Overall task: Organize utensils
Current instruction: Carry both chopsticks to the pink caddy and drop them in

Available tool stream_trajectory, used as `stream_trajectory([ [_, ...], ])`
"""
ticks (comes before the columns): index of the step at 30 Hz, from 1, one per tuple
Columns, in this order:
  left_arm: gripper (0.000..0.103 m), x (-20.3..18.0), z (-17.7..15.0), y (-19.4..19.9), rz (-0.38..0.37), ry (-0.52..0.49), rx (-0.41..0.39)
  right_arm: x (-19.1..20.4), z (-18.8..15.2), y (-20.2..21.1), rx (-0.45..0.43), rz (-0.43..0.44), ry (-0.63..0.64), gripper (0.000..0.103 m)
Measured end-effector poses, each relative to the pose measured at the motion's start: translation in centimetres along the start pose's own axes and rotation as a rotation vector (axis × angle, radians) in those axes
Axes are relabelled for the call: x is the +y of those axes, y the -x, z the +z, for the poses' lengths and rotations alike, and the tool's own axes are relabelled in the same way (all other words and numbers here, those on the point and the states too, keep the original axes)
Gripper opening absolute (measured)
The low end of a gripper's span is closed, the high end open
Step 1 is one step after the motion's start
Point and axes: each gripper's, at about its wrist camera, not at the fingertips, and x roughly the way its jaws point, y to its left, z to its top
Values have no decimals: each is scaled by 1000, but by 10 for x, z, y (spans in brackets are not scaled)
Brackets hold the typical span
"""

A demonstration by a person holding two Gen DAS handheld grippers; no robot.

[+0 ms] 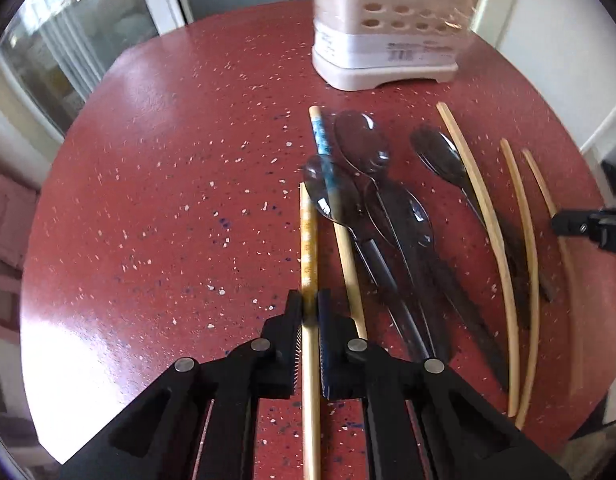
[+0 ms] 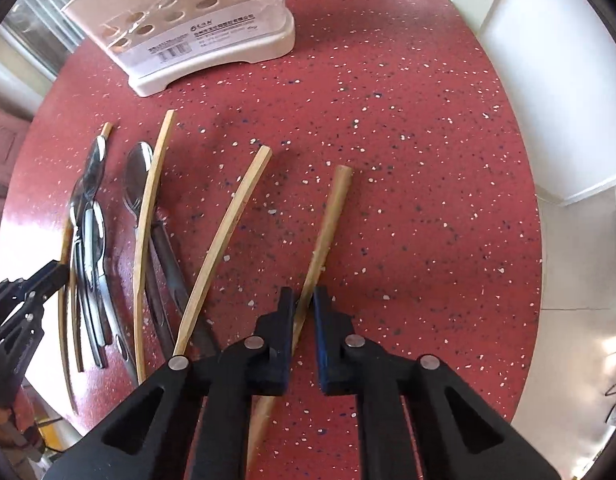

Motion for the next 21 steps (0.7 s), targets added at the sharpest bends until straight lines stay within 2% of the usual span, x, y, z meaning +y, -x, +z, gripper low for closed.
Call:
stream_trajectory([
  [4, 37, -7, -8, 13, 1, 2, -68, -18, -13, 12, -44, 85, 0, 6],
  [7, 37, -6, -11, 37, -26, 39, -151, -31, -19, 31, -96, 146, 24, 6],
  [12, 37, -3, -5, 72, -70, 105, -247, -53, -22, 65, -166, 274, 23, 6],
  [17, 37, -3, 13, 116, -102, 139, -373, -75, -20, 114, -268, 369, 36, 6],
  [21, 37, 5, 45, 149, -124, 186, -486, -72, 5, 148, -382, 401, 48, 6],
])
